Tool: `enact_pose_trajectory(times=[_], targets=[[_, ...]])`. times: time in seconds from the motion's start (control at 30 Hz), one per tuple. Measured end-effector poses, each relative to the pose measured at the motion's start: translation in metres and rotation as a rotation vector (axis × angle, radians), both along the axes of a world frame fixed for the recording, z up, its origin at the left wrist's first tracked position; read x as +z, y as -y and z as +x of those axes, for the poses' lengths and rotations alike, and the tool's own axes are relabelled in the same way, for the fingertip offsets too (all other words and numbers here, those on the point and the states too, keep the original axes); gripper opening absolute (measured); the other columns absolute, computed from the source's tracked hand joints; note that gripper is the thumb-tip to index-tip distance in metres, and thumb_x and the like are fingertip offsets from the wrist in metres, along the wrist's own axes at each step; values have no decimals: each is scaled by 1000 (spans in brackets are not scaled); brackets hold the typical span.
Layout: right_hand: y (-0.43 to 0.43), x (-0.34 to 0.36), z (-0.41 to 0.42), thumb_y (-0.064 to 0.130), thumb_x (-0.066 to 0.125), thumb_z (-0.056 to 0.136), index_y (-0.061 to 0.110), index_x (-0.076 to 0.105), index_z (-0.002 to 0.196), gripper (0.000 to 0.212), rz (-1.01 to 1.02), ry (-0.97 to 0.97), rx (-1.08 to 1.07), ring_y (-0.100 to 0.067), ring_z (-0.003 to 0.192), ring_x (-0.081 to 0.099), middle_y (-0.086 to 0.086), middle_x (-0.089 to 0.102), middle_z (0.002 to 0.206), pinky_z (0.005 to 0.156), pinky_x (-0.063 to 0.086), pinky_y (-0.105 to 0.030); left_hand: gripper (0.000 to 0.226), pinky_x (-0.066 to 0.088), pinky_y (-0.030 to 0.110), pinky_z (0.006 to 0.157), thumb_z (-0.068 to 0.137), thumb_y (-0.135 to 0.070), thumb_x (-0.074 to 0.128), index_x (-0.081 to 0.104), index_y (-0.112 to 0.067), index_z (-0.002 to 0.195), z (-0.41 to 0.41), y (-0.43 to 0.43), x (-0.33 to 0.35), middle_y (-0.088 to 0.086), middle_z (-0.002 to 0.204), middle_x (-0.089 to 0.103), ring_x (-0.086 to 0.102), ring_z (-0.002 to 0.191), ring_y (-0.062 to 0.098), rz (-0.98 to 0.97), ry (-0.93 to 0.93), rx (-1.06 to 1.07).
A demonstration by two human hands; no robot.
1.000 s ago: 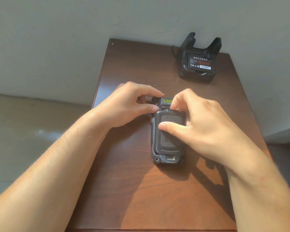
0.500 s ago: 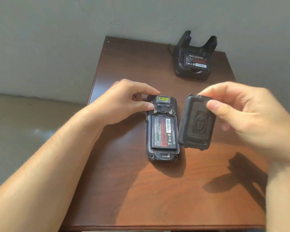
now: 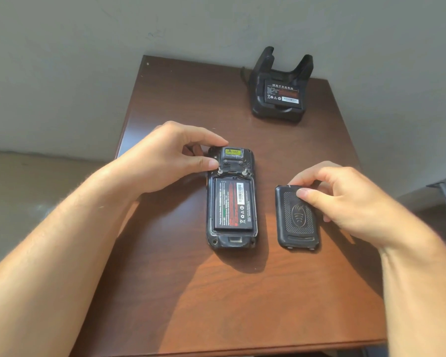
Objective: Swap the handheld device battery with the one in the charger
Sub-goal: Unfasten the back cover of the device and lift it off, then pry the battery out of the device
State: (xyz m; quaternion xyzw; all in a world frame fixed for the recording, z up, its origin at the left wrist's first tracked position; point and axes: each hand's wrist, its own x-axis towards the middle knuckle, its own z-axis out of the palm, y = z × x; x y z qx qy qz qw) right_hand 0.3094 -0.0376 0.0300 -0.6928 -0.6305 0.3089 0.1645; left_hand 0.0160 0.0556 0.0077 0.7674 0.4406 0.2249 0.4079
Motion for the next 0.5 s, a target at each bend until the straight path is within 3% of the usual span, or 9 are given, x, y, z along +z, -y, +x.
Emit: enact_pose_trajectory(times=[0.07, 0.17, 0.33, 0.5], targets=[[1, 2, -1, 17, 70, 94, 29, 75, 91, 14, -1, -24, 2, -5, 50, 59, 12, 67, 87, 45, 42, -13, 33, 45, 13, 64, 84, -26, 76, 73, -34, 117, 0, 0, 0, 0, 77, 69, 54, 61, 2, -9, -5, 5], [1, 3, 0, 15, 72, 92, 25, 75, 93, 11, -4, -35, 6, -6, 43, 54, 27, 62, 65, 35, 35, -9, 33, 43, 14, 62, 84, -28, 76, 73, -36, 116, 1, 0, 1, -2, 74, 67, 52, 59, 2, -15, -9, 11], [-1, 2, 0, 15, 77, 88, 25, 75, 92, 11, 8, -46, -13, -6, 41, 53, 31, 59, 58, 33, 35, -10, 33, 44, 20, 63, 85, -26, 76, 73, -36, 116, 0, 1, 2, 1, 72, 68, 51, 58, 2, -20, 1, 14], [-5, 7, -1, 17, 81, 85, 27, 73, 91, 14, 15, -31, -13, -5, 44, 53, 32, 59, 60, 36, 36, -10, 35, 41, 8, 60, 85, -21, 77, 73, -30, 118, 2, 3, 3, -2, 73, 69, 53, 58, 0, -20, 10, 28]])
